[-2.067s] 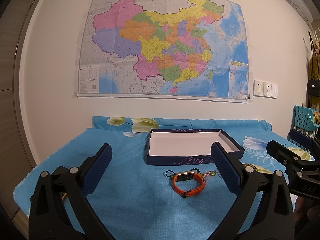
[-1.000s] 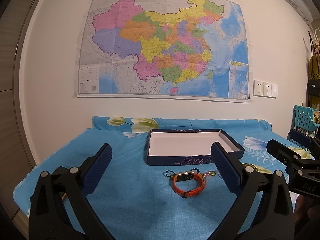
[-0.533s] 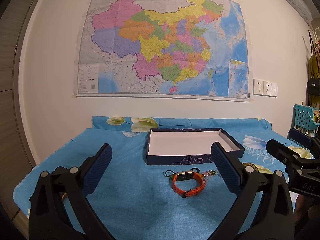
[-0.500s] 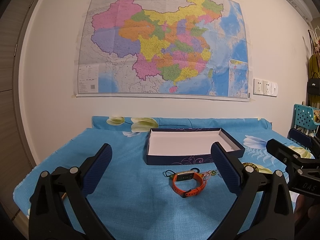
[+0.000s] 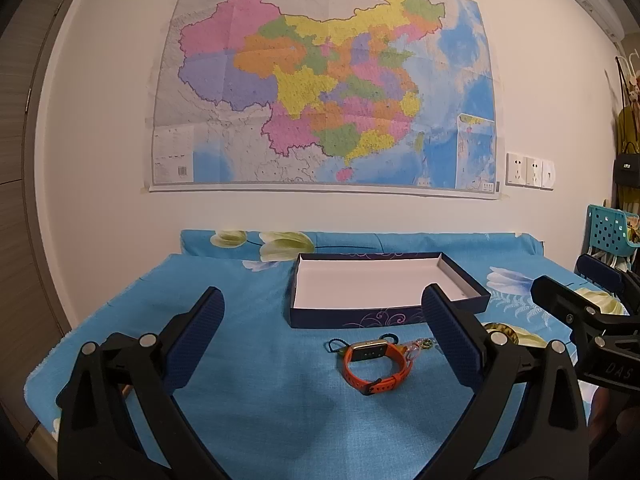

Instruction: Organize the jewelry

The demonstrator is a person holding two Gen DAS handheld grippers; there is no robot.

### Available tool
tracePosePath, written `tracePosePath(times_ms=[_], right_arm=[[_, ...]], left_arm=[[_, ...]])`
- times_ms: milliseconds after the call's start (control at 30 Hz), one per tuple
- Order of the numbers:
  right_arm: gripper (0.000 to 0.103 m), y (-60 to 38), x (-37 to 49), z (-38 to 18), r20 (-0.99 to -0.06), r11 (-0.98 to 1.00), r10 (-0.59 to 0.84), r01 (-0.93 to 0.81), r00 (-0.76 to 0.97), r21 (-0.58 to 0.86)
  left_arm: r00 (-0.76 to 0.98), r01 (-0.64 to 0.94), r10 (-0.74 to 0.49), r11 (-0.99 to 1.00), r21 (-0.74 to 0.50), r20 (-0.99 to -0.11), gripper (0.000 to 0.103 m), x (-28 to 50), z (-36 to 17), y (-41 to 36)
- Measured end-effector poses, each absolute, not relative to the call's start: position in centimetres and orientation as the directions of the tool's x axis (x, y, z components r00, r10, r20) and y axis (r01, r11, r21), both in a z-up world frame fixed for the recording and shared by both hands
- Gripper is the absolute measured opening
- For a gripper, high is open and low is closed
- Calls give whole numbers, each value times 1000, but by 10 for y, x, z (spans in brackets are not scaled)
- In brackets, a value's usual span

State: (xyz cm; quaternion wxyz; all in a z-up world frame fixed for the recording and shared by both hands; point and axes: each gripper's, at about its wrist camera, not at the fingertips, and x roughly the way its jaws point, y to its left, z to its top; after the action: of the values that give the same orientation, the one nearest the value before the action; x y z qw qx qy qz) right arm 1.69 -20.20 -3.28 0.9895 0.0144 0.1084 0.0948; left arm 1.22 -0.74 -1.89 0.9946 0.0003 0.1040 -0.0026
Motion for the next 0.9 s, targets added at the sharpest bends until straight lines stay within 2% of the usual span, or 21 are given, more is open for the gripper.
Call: tracePosePath(times_ms=[433,600,833,900], right_arm=[[97,-203,27,-37,-240,981,195,-186,951,57],[97,-207,47,-49,-333,981,192,-184,923,56],[96,-224,87,-80,-537,991,136,-124,832,59],[92,-230,97,-87,-580,992,121,-110,805,54]], left_arm=[[971,16,-16,1000,-2,-237,97,20,-26,-9],[950,58,-56,998,-3,-308,97,34,-33,-10],[855,128,-119,992,-17,-505,97,75,-60,-12],[823,156,-147,987,-30,-549,97,86,-67,-13]])
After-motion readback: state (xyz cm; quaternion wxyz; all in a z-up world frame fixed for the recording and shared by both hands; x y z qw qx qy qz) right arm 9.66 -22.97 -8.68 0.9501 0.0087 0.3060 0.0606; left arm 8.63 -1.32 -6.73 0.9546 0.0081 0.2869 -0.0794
